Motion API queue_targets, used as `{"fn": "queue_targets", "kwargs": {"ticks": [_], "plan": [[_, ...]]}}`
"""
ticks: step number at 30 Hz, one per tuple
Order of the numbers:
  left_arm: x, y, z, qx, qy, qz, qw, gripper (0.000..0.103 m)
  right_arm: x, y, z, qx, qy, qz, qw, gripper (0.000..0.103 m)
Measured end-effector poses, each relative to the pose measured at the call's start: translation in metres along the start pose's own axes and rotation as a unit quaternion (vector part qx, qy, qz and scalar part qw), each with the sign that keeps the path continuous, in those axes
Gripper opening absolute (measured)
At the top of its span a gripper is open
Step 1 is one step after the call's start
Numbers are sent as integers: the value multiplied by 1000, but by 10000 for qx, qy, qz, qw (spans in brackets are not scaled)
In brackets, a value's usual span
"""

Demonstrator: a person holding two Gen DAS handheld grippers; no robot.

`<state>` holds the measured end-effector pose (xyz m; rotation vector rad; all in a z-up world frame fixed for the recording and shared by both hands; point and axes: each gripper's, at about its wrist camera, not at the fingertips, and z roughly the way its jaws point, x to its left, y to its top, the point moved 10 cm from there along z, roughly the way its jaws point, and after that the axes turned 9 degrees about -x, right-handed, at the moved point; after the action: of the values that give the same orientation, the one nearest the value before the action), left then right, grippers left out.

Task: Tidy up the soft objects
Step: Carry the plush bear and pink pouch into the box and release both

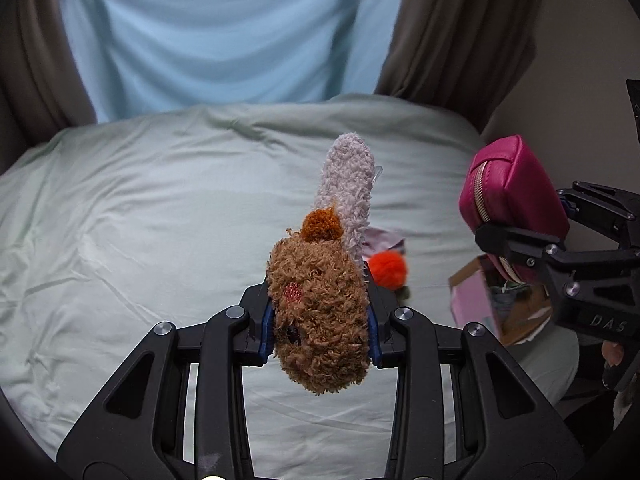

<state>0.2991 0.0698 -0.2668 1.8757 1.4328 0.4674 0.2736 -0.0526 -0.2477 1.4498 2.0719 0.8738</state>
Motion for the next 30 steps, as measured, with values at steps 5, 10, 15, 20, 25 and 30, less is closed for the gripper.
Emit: {"fn": "queue_targets", "kwargs": {"ticks": [5, 10, 15, 20, 25, 30], "plan": [[-55, 16, -25, -126, -216, 247, 9994, 31, -37, -2, -57, -220, -308, 651, 9972, 43], [-130, 22, -37, -194, -451, 490, 9976, 31, -94, -23, -105, -277, -652, 1237, 9898, 43], [-206, 13, -30, -131, -586, 586, 9965, 31, -157, -61, -139, -203, -850, 1738, 9809, 43], [-283, -7, -8, 106, -644, 514, 9965, 31, -220, -105, -161, -24, -1022, 1978, 9749, 43], [-341, -31, 28, 410, -600, 448, 9963, 31, -279, -151, -163, 248, -1063, 2094, 9717, 43], [-376, -57, 72, 791, -480, 310, 9952, 31, -316, -188, -142, 568, -957, 2208, 9690, 43]]}}
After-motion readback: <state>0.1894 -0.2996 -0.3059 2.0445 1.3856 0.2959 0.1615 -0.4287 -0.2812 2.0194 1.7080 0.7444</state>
